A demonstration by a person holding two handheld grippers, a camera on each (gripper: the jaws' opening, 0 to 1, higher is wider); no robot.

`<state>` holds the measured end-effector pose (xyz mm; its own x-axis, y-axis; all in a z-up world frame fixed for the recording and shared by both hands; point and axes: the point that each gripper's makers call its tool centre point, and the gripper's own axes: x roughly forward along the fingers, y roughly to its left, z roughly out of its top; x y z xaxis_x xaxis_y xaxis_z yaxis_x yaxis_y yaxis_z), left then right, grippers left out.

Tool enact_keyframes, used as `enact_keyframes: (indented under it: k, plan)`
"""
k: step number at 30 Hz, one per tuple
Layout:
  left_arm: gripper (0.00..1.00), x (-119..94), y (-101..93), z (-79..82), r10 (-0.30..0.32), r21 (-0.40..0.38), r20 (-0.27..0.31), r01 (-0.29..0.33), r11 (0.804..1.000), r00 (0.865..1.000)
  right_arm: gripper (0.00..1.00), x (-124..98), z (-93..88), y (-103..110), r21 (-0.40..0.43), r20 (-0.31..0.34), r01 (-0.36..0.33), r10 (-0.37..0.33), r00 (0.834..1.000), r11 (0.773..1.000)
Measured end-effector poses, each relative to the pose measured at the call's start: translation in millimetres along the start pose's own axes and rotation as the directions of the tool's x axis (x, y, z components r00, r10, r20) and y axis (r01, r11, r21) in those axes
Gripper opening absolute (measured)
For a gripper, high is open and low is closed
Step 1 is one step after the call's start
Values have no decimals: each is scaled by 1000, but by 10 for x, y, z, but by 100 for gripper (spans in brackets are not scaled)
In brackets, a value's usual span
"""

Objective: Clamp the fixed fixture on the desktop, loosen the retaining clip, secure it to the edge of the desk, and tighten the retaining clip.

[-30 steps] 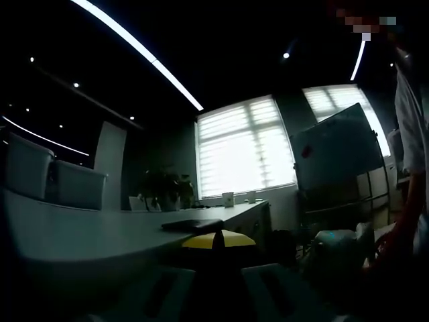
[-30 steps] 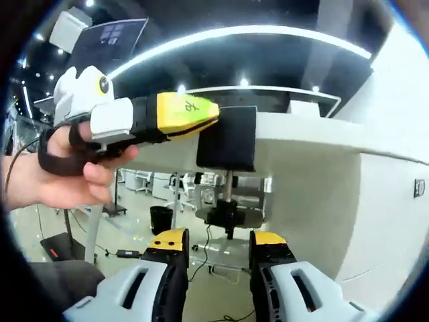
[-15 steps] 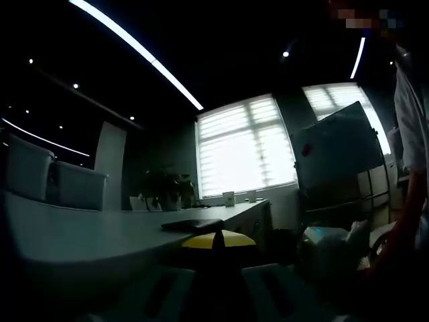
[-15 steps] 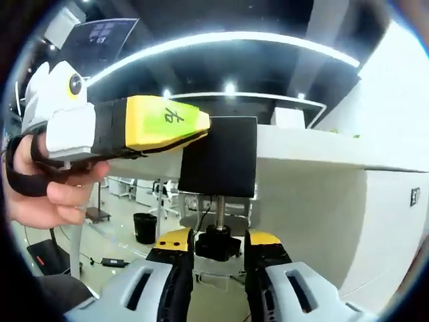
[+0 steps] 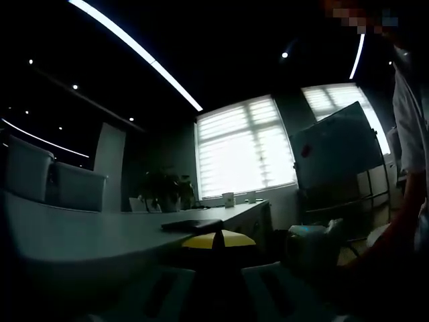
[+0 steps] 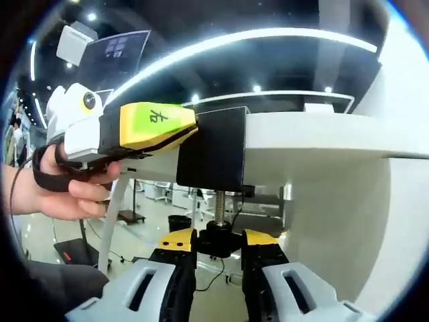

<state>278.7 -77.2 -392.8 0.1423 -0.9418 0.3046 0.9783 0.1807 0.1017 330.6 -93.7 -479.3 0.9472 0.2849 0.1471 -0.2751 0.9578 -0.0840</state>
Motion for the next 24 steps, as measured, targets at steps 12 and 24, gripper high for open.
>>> enact_keyframes:
  k: [12, 24]
  plan:
    - [1, -14, 2, -7, 0, 1, -3, 0, 1000, 1000, 24, 7, 28, 98, -3, -13, -177, 176, 984, 984]
    - [1, -20, 10, -9, 3, -2, -3, -3, 1000, 1000, 35, -278, -292, 37, -41, -124, 74, -79, 989, 996]
